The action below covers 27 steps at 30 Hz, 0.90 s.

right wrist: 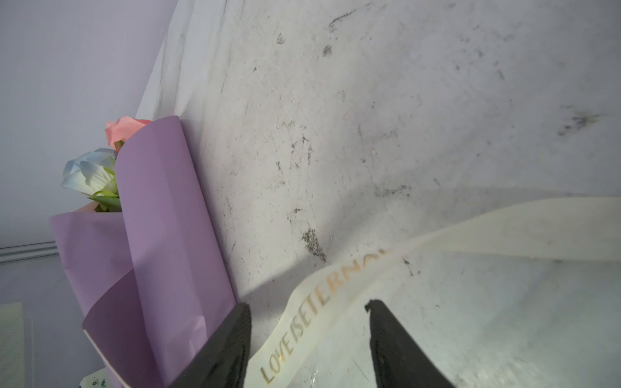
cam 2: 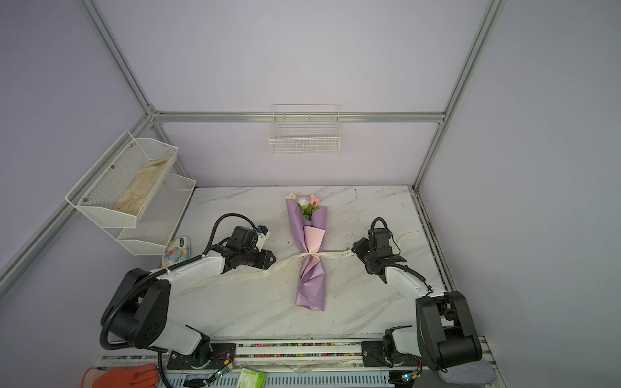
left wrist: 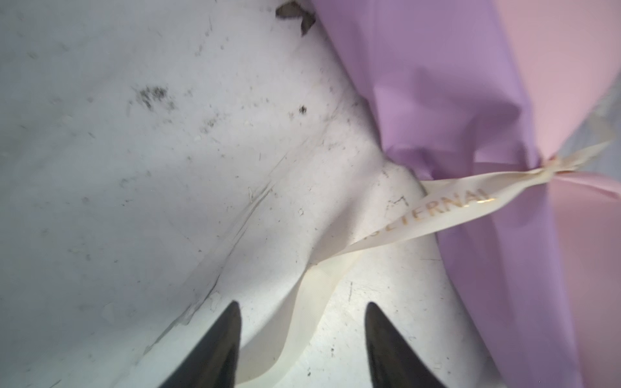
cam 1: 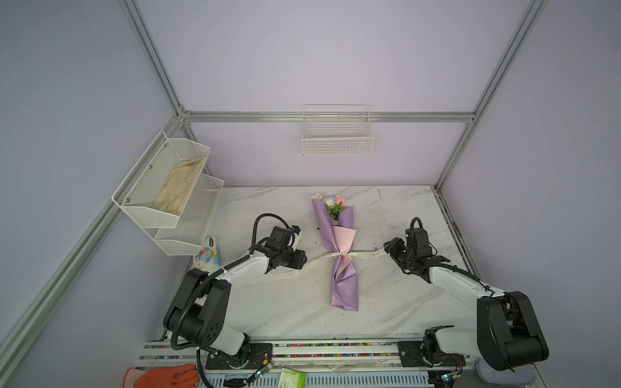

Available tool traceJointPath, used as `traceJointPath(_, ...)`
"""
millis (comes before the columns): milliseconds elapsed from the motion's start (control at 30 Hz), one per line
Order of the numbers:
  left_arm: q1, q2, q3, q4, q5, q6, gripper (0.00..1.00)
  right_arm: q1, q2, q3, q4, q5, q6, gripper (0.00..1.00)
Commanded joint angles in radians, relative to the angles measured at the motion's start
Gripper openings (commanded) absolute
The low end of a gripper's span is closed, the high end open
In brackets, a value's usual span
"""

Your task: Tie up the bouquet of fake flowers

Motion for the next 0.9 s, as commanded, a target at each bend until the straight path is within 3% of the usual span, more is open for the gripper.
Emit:
traceJointPath(0, -0.005, -0.127, -0.037, 0.001, -0.067, -0.089, 0.72, -0.025, -0.026, 0.034, -0.073, 0.035, 0.026, 0.62)
traceJointPath(33, -0.002, -0.153, -0.041, -0.008, -0.072, -0.134, 0.77, -0.038, -0.022, 0.030, -0.071, 0.012, 0.044, 0.63)
traceJointPath(133, -0.002, -0.204, -0.081, 0.022, -0.017, -0.249, 0.77, -0.077, -0.013, -0.001, -0.043, -0.051, 0.092, 0.64)
traceJointPath(300, -0.003, -0.185, -0.125, 0.063, 0.088, -0.271, 0.76, -0.082, 0.005, -0.030, 0.006, -0.121, 0.145, 0.65)
traceJointPath(367, -0.023, -0.155, -0.108, 0.054, 0.107, -0.128, 0.74, -0.082, 0.010, -0.032, 0.007, -0.124, 0.154, 0.65)
traceJointPath(500, -0.084, -0.045, 0.006, -0.024, -0.020, 0.177, 0.75, -0.082, 0.021, -0.034, 0.007, -0.174, 0.162, 0.65)
traceJointPath(567, -0.086, 0.062, 0.095, -0.088, -0.031, 0.299, 0.75, -0.079, 0.010, -0.035, -0.011, -0.170, 0.159, 0.66)
traceJointPath(733, -0.113, 0.244, 0.272, -0.188, -0.058, 0.509, 0.75, -0.077, -0.011, -0.058, 0.007, -0.173, 0.177, 0.67)
traceJointPath(867, -0.125, 0.313, 0.317, -0.163, -0.053, 0.583, 0.76, -0.075, 0.007, -0.072, 0.037, -0.217, 0.186, 0.67)
